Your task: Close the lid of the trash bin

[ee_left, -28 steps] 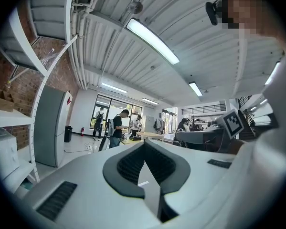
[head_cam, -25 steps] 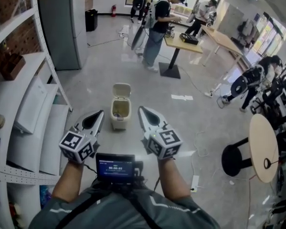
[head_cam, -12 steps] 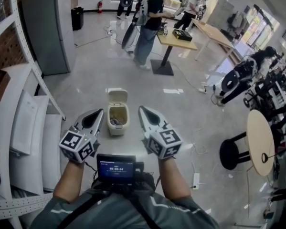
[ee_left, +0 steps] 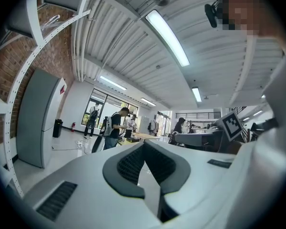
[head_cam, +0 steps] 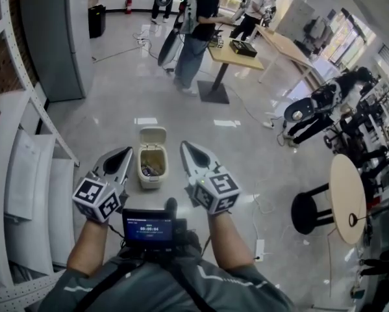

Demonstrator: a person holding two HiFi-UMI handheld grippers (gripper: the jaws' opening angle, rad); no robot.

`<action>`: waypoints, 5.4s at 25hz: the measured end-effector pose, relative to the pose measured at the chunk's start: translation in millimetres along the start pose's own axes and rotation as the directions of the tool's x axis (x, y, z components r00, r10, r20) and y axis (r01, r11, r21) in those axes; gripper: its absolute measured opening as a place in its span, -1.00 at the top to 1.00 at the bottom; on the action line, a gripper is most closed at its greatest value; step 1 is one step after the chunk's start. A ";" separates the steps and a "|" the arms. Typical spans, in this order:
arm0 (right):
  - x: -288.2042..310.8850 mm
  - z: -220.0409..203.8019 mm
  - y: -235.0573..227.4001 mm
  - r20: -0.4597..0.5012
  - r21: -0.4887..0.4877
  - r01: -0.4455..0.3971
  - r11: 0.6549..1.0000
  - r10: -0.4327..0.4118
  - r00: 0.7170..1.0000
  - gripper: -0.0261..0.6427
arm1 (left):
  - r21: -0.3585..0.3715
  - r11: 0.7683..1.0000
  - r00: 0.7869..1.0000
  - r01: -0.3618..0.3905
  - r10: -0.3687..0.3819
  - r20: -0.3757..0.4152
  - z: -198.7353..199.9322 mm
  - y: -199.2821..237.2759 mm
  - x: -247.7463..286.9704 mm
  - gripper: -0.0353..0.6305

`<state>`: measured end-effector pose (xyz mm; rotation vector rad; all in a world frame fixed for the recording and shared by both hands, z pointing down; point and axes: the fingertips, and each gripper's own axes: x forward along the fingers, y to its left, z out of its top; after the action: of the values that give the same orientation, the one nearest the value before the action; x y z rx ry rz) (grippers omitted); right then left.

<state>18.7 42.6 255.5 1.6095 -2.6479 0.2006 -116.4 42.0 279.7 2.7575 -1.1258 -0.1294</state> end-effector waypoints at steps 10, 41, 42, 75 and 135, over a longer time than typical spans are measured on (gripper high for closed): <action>63.1 17.4 -73.8 0.042 0.015 -0.051 0.999 0.050 0.998 0.92 | 0.043 0.998 0.999 -0.045 0.045 -0.005 11.5 33.8 85.8 0.90; 230.7 35.7 -211.9 0.012 0.075 -0.040 0.996 0.039 0.999 0.92 | 0.057 0.998 0.997 -0.031 0.035 -0.063 34.5 156.2 263.0 0.90; 234.7 35.9 -212.0 0.013 0.079 -0.036 0.996 0.035 0.999 0.92 | 0.056 0.998 0.997 -0.026 0.030 -0.069 33.5 160.4 264.8 0.90; 355.0 -257.8 -249.5 -0.484 0.182 0.034 0.983 0.060 0.873 0.91 | -0.127 0.977 0.838 -0.171 0.076 -0.541 -252.7 285.9 326.6 0.90; 226.9 -541.8 -158.9 -0.838 0.282 0.170 0.944 0.156 0.523 0.91 | -0.265 0.942 0.470 -0.207 -0.142 -0.871 -530.3 182.2 182.6 0.90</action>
<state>35.1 -159.7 829.1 1.0872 -1.8396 1.1693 -37.1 -153.1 830.6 1.9474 -0.7172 0.9419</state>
